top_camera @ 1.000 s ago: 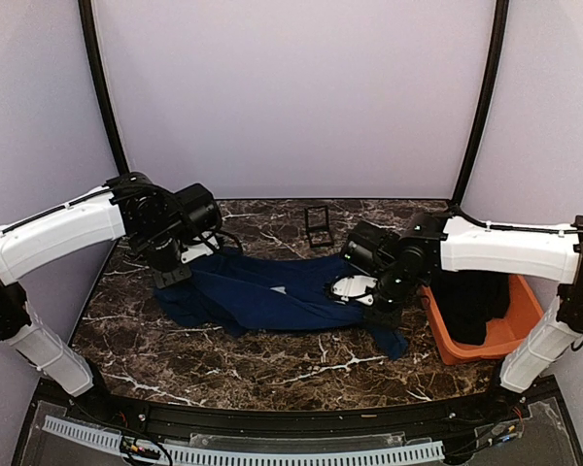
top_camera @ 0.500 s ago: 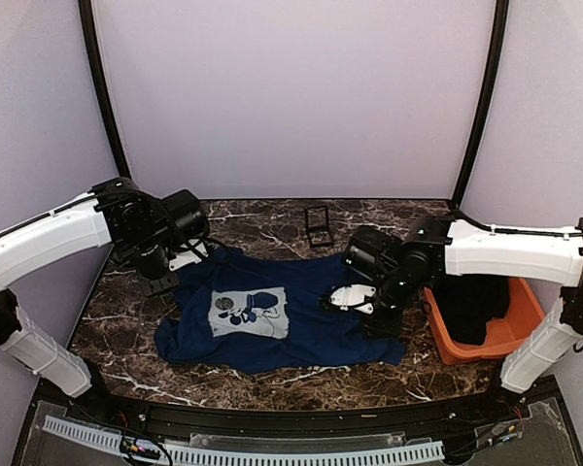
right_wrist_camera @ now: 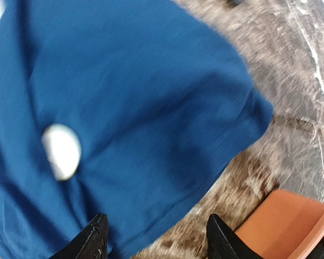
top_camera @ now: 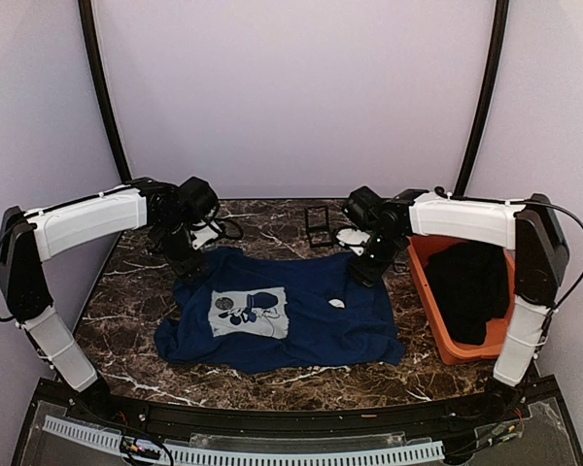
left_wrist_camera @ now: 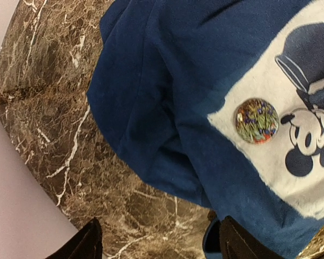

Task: Pin the brooch onto the clothing
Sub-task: Smooth out the clothing with brooches at the center of the board.

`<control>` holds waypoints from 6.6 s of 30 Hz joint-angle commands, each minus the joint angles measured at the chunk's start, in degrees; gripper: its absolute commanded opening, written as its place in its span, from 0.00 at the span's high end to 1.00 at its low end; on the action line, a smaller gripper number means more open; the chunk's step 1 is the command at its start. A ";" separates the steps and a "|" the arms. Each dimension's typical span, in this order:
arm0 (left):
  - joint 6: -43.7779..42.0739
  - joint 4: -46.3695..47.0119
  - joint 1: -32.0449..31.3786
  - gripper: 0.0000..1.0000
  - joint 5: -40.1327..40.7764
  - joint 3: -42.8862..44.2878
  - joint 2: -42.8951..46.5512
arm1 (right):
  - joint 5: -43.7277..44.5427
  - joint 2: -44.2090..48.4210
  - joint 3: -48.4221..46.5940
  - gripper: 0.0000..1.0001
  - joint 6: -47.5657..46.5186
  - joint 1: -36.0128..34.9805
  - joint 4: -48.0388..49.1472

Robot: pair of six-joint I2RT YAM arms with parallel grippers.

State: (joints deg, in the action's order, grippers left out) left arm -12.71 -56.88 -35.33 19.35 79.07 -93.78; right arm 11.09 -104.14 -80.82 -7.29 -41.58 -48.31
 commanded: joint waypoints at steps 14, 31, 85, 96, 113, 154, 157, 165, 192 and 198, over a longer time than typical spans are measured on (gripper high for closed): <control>0.83 10.37 8.04 0.30 -19.18 10.58 -19.78 | -4.02 -18.31 -12.38 0.45 2.59 5.94 8.22; 1.90 13.39 11.22 0.99 -11.30 15.56 -26.46 | 8.56 -18.44 -12.62 1.00 1.73 7.45 19.34; 4.83 19.30 11.54 0.34 -6.87 12.05 -19.21 | 12.28 -13.42 -14.02 0.51 4.96 7.71 21.48; 1.91 13.95 -1.01 0.15 -9.04 7.50 -6.86 | 1.54 4.08 -3.73 0.44 5.53 -0.43 10.64; -0.22 5.49 -9.05 0.16 -18.10 -2.60 -7.82 | -10.37 1.44 7.40 0.45 8.93 -2.95 9.69; 3.02 -8.96 -9.67 0.99 -5.90 -5.33 -5.65 | -21.31 3.72 13.86 1.00 3.53 -7.96 -1.63; 3.06 -9.69 -9.79 0.99 -5.75 -5.90 -5.74 | -22.35 1.04 13.47 0.96 3.25 -9.36 -2.91; 3.79 -10.87 -10.94 0.96 -4.94 -6.27 -9.67 | -19.20 5.03 9.65 0.62 4.67 -8.42 -3.21; 2.48 4.22 -11.16 0.37 -16.85 3.17 -9.17 | -3.30 -8.53 0.00 0.54 10.88 6.00 8.77; 1.70 5.92 -11.13 0.39 -16.10 2.07 -13.42 | -3.62 -9.40 0.24 0.54 10.67 6.64 9.37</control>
State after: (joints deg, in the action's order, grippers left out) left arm -10.04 -52.05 -46.19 4.51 82.32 -106.56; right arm 6.72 -112.84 -79.61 2.79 -35.51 -40.45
